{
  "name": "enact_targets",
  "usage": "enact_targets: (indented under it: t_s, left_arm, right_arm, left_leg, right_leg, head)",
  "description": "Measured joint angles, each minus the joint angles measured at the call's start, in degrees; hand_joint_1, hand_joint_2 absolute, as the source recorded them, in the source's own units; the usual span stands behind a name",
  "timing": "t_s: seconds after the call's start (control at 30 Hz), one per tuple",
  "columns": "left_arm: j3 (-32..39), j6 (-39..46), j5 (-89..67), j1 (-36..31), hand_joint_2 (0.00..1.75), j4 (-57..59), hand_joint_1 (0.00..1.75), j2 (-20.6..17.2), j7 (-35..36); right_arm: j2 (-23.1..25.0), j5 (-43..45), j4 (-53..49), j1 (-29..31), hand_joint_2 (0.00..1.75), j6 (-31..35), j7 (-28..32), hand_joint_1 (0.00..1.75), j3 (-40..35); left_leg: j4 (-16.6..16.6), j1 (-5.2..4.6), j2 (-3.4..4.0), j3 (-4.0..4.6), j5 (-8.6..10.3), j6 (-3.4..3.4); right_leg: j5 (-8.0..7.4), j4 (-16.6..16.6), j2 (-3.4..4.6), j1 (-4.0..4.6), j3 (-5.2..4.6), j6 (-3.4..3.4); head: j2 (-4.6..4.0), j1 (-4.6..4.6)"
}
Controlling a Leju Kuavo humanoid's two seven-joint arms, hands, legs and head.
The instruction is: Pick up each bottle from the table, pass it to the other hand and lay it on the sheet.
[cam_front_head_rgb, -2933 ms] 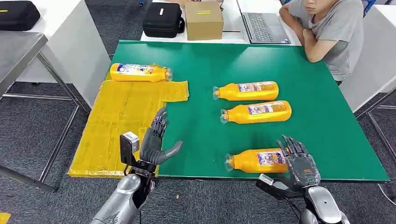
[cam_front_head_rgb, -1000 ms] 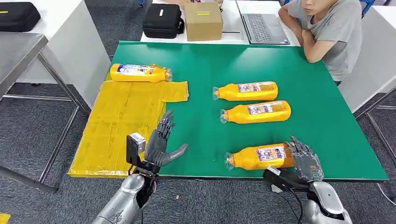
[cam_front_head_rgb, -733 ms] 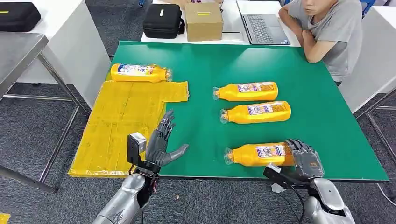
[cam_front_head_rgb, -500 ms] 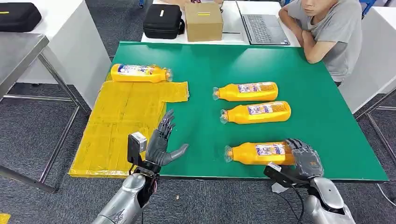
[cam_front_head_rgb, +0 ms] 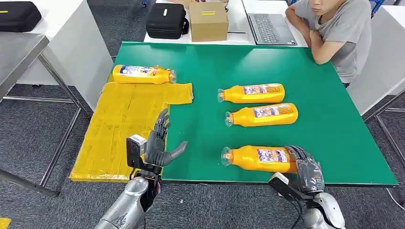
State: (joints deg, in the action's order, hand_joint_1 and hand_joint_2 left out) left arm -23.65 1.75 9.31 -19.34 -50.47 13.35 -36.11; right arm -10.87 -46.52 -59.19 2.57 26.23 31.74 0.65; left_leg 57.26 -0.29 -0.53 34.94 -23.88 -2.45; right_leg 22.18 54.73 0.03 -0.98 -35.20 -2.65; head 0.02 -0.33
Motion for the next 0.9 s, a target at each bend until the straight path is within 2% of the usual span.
enact_targets:
  t_s: [0.3,0.5,0.67,0.9]
  left_arm:
    - [0.0,0.6,0.2,0.1,1.75,-1.8,0.00,0.0,0.7]
    - [0.0,4.1,2.3,0.1,1.75,-1.8,0.00,0.1,1.3]
    - [0.1,5.3,5.9,0.1,1.75,-1.6,0.00,0.5,2.6]
    - [-0.7,4.0,9.9,-0.1,1.75,0.9,0.00,1.8,2.8]
  right_arm:
    - [2.8,6.3,-1.9,-1.6,1.75,0.0,2.5,1.75,2.3]
    - [4.2,12.0,-2.0,-1.8,1.75,1.0,6.2,1.75,3.8]
    - [5.5,18.2,-2.1,-1.9,1.75,5.0,8.0,1.75,4.0]
    - [7.0,25.3,-3.9,-2.7,1.75,12.7,8.2,1.75,-2.6]
  left_leg:
    - [0.0,-0.01,-0.01,0.01,0.00,0.00]
    - [0.0,0.00,0.00,0.01,0.00,0.00]
    - [0.0,-0.01,-0.01,0.01,0.00,0.00]
    - [0.0,-0.01,0.00,0.02,0.00,0.00]
  right_leg:
    - [0.00,0.0,0.00,-0.01,-0.01,0.00]
    - [0.00,0.0,0.00,0.00,-0.03,0.00]
    - [0.00,0.0,0.00,-0.01,-0.03,0.00]
    - [0.01,0.0,0.00,0.00,-0.05,0.00]
  head:
    - [0.00,0.00]
    - [0.00,0.00]
    - [0.00,0.00]
    - [0.00,0.00]
